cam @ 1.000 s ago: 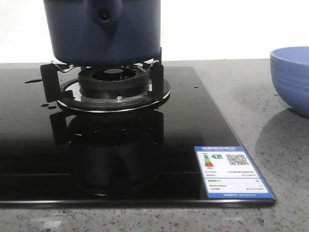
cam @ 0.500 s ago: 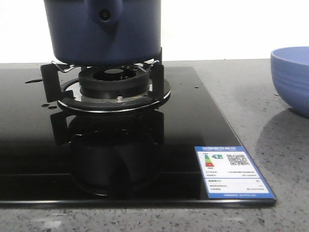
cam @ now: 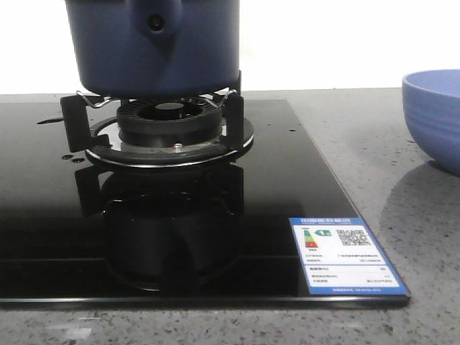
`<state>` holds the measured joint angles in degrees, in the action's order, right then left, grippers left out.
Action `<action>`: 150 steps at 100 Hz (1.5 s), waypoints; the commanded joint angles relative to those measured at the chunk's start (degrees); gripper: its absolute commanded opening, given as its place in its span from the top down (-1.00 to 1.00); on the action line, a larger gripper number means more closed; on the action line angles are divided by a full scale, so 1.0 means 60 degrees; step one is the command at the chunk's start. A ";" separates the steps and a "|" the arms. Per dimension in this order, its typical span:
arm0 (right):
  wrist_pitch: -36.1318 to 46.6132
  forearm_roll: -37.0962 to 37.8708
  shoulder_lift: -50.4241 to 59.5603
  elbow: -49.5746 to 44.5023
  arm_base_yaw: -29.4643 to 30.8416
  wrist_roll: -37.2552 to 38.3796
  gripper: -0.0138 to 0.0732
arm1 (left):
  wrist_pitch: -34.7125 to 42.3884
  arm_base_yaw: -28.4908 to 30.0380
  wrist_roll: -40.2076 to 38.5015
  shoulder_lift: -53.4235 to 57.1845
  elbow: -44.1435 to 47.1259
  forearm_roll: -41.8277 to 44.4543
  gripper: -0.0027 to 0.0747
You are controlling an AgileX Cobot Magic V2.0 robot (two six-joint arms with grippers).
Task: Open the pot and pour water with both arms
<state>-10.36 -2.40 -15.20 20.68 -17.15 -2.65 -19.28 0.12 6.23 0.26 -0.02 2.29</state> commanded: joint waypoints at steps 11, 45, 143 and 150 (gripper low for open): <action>0.0739 0.0023 -0.0055 0.0236 -0.0009 -0.0127 0.83 | 0.0361 0.0015 -0.0081 0.0260 0.0305 -0.0519 0.98; 0.0739 0.0023 -0.0055 0.0236 -0.0009 -0.0127 0.83 | 0.0361 0.0015 -0.0081 0.0260 0.0305 -0.0519 0.98; 0.1258 0.0652 0.1781 -0.3093 0.3664 0.0083 0.83 | 0.0361 0.0015 -0.0081 0.0260 0.0305 -0.0519 0.98; 0.1258 0.0652 0.2108 -0.3509 0.3828 0.0275 0.83 | 0.0361 0.0015 -0.0081 0.0260 0.0305 -0.0519 0.98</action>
<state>-8.06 0.81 -4.12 0.39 4.43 -2.14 -19.63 0.12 6.23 0.26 -0.02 0.00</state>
